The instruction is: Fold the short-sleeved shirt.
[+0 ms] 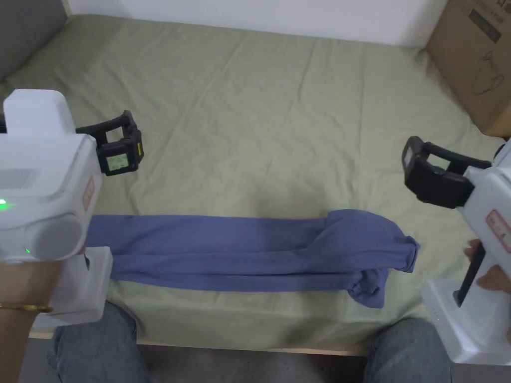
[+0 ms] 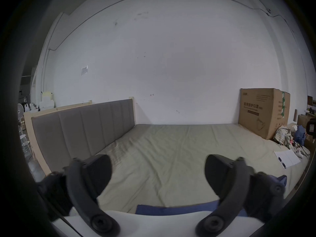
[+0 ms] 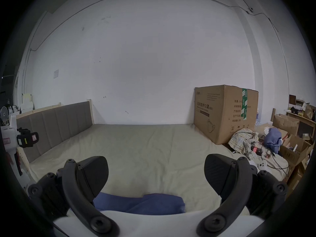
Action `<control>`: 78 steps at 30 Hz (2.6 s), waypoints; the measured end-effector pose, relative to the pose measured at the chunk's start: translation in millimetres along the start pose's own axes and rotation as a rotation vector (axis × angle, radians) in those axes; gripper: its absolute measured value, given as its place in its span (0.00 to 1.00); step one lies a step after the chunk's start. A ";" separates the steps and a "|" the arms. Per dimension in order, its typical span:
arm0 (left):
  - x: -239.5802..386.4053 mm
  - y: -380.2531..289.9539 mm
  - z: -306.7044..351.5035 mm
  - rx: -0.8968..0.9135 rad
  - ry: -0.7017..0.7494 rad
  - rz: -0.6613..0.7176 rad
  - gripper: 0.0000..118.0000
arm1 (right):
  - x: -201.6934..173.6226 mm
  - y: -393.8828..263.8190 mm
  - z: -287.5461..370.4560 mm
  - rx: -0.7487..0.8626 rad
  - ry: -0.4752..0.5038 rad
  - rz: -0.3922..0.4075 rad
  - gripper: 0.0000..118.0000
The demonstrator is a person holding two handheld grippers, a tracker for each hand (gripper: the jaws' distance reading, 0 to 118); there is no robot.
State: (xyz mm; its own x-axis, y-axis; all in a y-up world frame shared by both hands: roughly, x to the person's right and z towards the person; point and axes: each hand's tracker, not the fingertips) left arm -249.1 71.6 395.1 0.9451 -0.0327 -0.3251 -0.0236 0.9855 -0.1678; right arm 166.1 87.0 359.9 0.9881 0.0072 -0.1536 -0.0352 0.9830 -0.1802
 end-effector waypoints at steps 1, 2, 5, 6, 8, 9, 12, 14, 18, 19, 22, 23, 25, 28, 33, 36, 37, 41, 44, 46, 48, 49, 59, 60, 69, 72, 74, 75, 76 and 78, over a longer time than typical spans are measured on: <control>3.8 -2.1 0.6 -0.007 -0.014 -0.019 0.79 | -1.6 -4.7 -1.1 0.009 0.007 -0.007 0.92; 6.8 -4.3 1.3 -0.013 -0.028 -0.037 0.66 | -4.4 -7.0 -0.8 0.014 0.013 -0.012 0.87; 14.5 -12.3 3.8 -0.025 -0.040 -0.071 0.20 | -15.8 -7.2 1.5 0.011 0.039 -0.013 0.33; 14.4 -13.8 4.3 -0.026 -0.044 -0.067 0.11 | -18.7 -7.3 0.3 0.006 0.040 -0.013 0.07; 15.6 -16.2 5.7 -0.034 -0.065 -0.040 0.05 | -22.8 -10.5 -4.7 -0.004 0.031 -0.023 0.02; 14.5 -16.2 4.7 -0.048 -0.074 -0.030 0.00 | -23.3 -11.5 -6.8 -0.011 0.038 -0.035 0.00; 11.3 -16.1 3.6 -0.070 -0.083 -0.030 0.00 | -28.6 -13.7 -12.1 -0.031 0.049 -0.051 0.00; 5.4 -13.9 0.3 -0.086 -0.085 -0.028 0.00 | -27.4 -14.5 -13.3 -0.033 0.043 -0.032 0.00; -5.0 -14.0 -7.1 -0.119 -0.098 0.000 0.00 | -28.6 -14.0 -20.8 -0.052 0.050 -0.034 0.00; -6.0 -13.5 -7.4 -0.128 -0.100 0.008 0.00 | -28.8 -14.2 -22.8 -0.055 0.053 -0.034 0.00; -21.6 -13.0 -18.5 -0.169 -0.102 0.066 0.00 | -29.1 -13.1 -26.7 -0.064 0.056 -0.027 0.00; -27.5 -12.7 -22.5 -0.203 -0.113 0.087 0.00 | -29.3 -12.9 -28.5 -0.070 0.058 -0.023 0.00; -45.3 -14.6 -34.9 -0.257 -0.127 0.147 0.00 | -29.4 -12.8 -31.7 -0.075 0.058 -0.010 0.00; -76.7 -24.1 -56.6 -0.375 -0.119 0.255 0.17 | -29.3 -12.5 -35.9 -0.084 0.051 -0.005 0.00; -128.9 -65.5 -96.8 -0.606 -0.190 0.413 1.00 | -32.6 -14.0 -37.6 -0.109 0.043 0.009 0.00; -148.0 -97.3 -107.6 -0.697 -0.208 0.476 1.00 | -32.4 -16.1 -39.7 -0.131 0.054 0.004 0.00; -154.2 -108.8 -110.7 -0.720 -0.212 0.545 1.00 | -35.9 -15.1 -38.6 -0.137 0.048 0.011 0.00; -175.1 -150.3 -121.3 -0.803 -0.282 0.768 1.00 | -39.7 -14.6 -39.7 -0.152 0.033 0.020 0.00; -144.1 -145.9 -112.5 -0.837 -0.283 0.802 1.00 | -41.5 -13.9 -41.3 -0.160 0.021 0.026 0.00; -136.4 -152.4 -113.5 -0.862 -0.275 0.803 1.00 | -41.0 -15.4 -47.2 -0.171 0.019 0.035 0.00; -139.3 -165.0 -112.2 -0.878 -0.275 0.801 0.98 | -40.7 -15.7 -47.7 -0.177 0.019 0.042 0.00; -137.3 -165.5 -110.0 -0.868 -0.280 0.793 0.98 | -42.4 -15.1 -47.8 -0.179 0.018 0.045 0.00; -113.7 -153.9 -100.6 -0.882 -0.271 0.799 0.35 | -46.0 -15.5 -52.5 -0.187 0.026 0.049 0.00; -112.3 -155.1 -104.2 -0.906 -0.216 0.755 0.15 | -45.8 -15.7 -52.1 -0.189 0.029 0.049 0.00; -74.9 -117.3 -95.4 -0.793 -0.193 0.308 0.05 | -41.0 -19.5 -46.0 -0.188 0.021 0.062 0.00; -45.8 -76.3 -69.2 -0.686 -0.237 0.189 0.05 | -35.3 -18.2 -42.9 -0.169 0.020 0.051 0.00; -24.8 -53.2 -54.5 -0.638 -0.274 0.138 0.05 | -32.3 -19.0 -38.9 -0.156 0.018 0.047 0.00; -12.0 -44.1 -48.5 -0.616 -0.298 0.105 0.05 | -29.6 -18.5 -36.3 -0.149 0.019 0.039 0.00; 4.8 -34.3 -41.6 -0.598 -0.318 0.079 0.05 | -26.7 -18.3 -33.8 -0.144 0.018 0.033 0.00; 32.2 -24.5 -32.9 -0.581 -0.389 0.053 0.05 | -23.3 -19.8 -27.4 -0.136 0.013 0.028 0.00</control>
State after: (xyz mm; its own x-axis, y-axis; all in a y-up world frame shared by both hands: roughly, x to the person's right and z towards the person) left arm -228.8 40.9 358.1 0.9834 0.1814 -0.0080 -0.1405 0.7321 -0.6665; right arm 139.7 62.4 340.4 0.9845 0.0310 -0.1728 -0.0834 0.9487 -0.3051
